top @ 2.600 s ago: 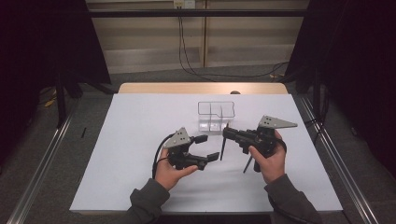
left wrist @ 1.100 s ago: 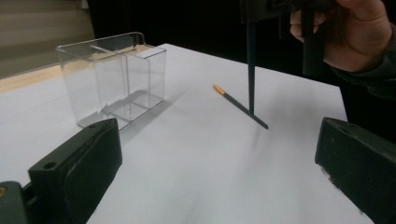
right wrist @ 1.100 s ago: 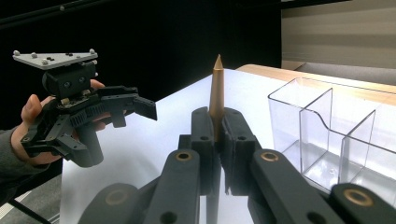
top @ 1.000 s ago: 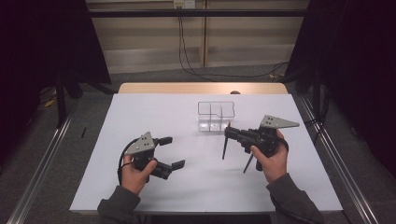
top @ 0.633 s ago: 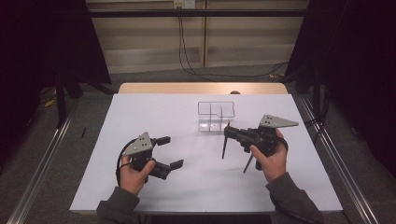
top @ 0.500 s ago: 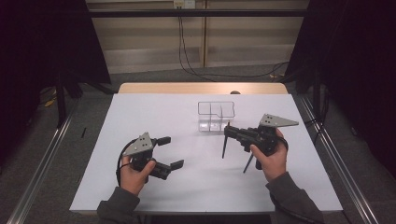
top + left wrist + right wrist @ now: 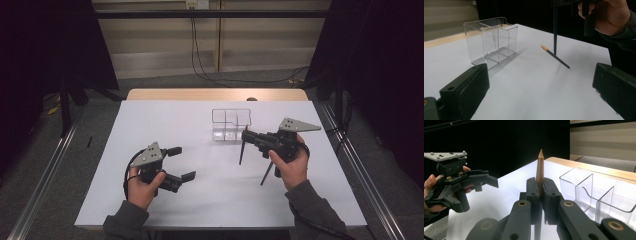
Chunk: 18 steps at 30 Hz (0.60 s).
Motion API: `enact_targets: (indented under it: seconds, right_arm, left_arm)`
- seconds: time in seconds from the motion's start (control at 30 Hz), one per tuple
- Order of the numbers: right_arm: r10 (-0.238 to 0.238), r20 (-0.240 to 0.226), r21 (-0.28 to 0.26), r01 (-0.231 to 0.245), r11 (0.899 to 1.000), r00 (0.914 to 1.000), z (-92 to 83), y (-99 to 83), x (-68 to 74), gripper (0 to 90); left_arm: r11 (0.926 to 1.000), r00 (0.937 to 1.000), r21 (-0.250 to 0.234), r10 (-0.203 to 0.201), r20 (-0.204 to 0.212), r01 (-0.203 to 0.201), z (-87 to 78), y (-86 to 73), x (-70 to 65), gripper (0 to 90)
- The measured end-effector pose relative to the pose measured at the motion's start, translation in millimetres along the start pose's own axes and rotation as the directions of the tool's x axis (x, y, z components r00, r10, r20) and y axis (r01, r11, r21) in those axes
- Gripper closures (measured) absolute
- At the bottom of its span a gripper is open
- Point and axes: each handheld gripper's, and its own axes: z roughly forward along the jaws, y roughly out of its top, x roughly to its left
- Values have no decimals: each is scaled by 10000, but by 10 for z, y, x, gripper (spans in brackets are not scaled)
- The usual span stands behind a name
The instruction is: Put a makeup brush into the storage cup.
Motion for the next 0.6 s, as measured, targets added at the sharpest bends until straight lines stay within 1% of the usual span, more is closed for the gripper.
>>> enact_targets:
  seconds: [0.07,0.2,0.37,0.6]
  right_arm:
    - [-4,31,6,4,10000,10000,0,15,-16,854]
    - [-32,118,15,32,10000,9999,11,44,-50,853]
    - [-190,240,-16,191,9998,9995,36,99,-87,853]
    - [-276,391,-103,280,9996,9989,43,181,-143,853]
  left_arm:
    - [9999,9999,-13,-101,30,101,4,-3,-5,7]
    - [10000,10000,-10,-62,65,62,0,-2,-2,7]
    - [9999,9999,-22,-128,80,128,-1,-6,-2,7]
    - [9999,9998,-16,-157,90,157,-4,-10,0,7]
